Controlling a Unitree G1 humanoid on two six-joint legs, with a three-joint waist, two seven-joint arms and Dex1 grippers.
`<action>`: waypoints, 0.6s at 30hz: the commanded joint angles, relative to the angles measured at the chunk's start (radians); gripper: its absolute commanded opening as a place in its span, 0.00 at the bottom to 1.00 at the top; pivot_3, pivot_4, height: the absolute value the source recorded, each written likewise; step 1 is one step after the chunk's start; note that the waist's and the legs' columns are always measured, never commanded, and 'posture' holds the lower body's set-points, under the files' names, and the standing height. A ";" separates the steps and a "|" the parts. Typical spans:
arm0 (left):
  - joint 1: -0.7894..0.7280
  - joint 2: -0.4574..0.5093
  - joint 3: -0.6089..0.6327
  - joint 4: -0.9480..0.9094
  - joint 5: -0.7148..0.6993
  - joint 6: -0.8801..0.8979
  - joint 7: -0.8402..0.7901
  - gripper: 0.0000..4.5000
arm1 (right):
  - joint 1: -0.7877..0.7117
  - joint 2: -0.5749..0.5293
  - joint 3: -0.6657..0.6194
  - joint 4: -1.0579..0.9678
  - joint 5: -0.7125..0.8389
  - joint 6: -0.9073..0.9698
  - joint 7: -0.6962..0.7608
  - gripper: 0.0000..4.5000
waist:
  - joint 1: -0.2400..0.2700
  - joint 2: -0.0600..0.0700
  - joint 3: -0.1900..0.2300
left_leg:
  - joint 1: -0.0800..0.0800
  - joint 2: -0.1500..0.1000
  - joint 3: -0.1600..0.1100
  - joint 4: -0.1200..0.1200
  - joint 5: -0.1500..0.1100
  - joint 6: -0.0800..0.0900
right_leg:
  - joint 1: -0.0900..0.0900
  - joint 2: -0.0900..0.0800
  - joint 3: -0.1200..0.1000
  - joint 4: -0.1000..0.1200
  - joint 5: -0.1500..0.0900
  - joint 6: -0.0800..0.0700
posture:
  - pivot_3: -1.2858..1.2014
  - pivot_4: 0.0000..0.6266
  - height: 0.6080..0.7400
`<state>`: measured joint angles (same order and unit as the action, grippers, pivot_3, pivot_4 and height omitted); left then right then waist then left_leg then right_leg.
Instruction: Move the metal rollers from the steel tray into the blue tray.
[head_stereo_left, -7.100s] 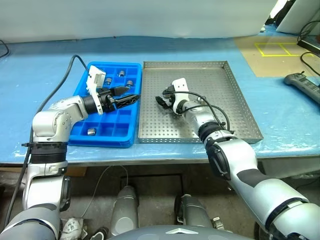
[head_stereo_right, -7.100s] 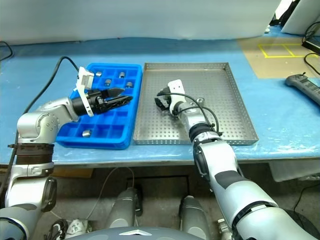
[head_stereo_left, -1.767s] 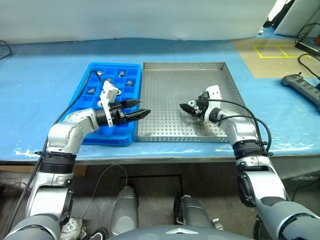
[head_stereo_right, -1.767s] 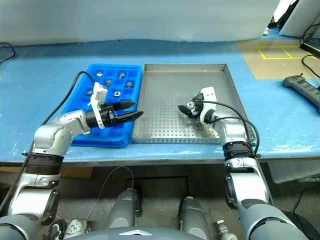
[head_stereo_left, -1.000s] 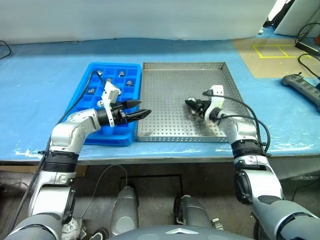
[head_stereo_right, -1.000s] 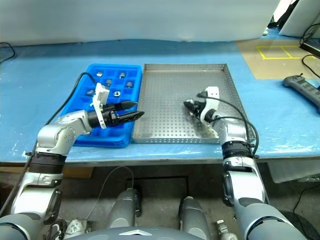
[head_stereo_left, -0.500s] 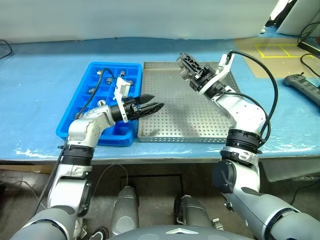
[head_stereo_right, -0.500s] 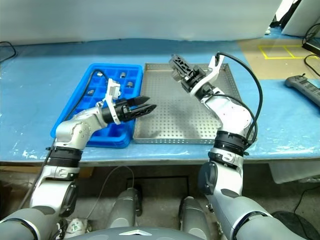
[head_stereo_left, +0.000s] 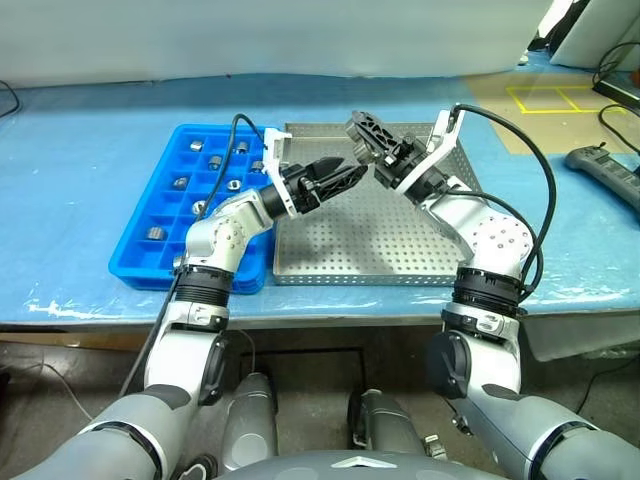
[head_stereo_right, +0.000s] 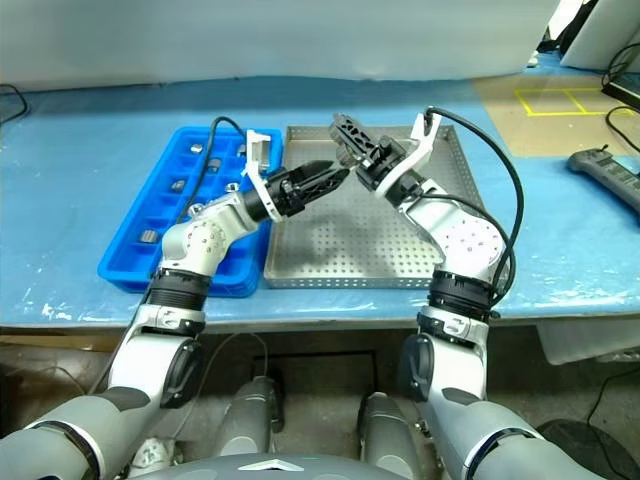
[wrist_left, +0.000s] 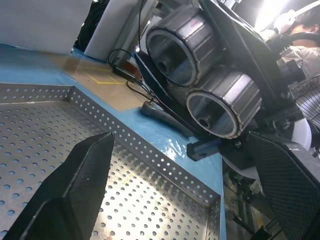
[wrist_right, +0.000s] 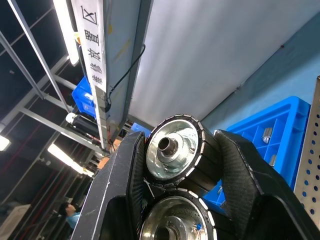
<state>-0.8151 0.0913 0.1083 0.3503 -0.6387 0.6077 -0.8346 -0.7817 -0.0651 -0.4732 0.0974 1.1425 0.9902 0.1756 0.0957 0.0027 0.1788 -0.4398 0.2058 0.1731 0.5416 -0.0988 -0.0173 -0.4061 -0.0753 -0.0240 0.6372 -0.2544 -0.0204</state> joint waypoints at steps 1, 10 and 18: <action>-0.026 0.000 0.032 -0.045 -0.094 0.110 -0.008 1.00 | 0.013 -0.022 0.026 -0.071 0.025 -0.010 0.017 0.39 | -0.001 0.000 0.000 | 0.000 0.000 0.000 0.000 0.000 0.000 | 0.000 0.000 0.000 0.000 0.000 0.000 | 0.46 0.24 1.00; -0.007 0.012 0.011 -0.109 -0.153 0.225 -0.025 1.00 | 0.037 -0.046 0.081 -0.084 0.011 -0.026 0.030 0.39 | -0.001 0.000 0.000 | 0.000 0.000 0.000 0.000 0.000 0.000 | 0.000 0.000 0.000 0.000 0.000 0.000 | 0.46 0.24 1.00; -0.024 -0.014 0.034 -0.057 -0.124 0.178 0.042 1.00 | 0.042 -0.059 0.110 -0.077 0.001 -0.043 0.032 0.39 | -0.001 0.000 0.000 | 0.000 0.000 0.000 0.001 0.000 0.000 | 0.000 0.000 0.000 0.000 0.001 0.001 | 0.46 0.24 1.00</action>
<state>-0.8175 0.0839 0.1258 0.2974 -0.7631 0.8097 -0.8101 -0.7328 -0.1162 -0.3690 0.0649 1.1349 0.9646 0.1925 0.0945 0.0027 0.1788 -0.4397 0.2057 0.1731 0.5424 -0.0988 -0.0173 -0.4058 -0.0753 -0.0237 0.6370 -0.2537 -0.0193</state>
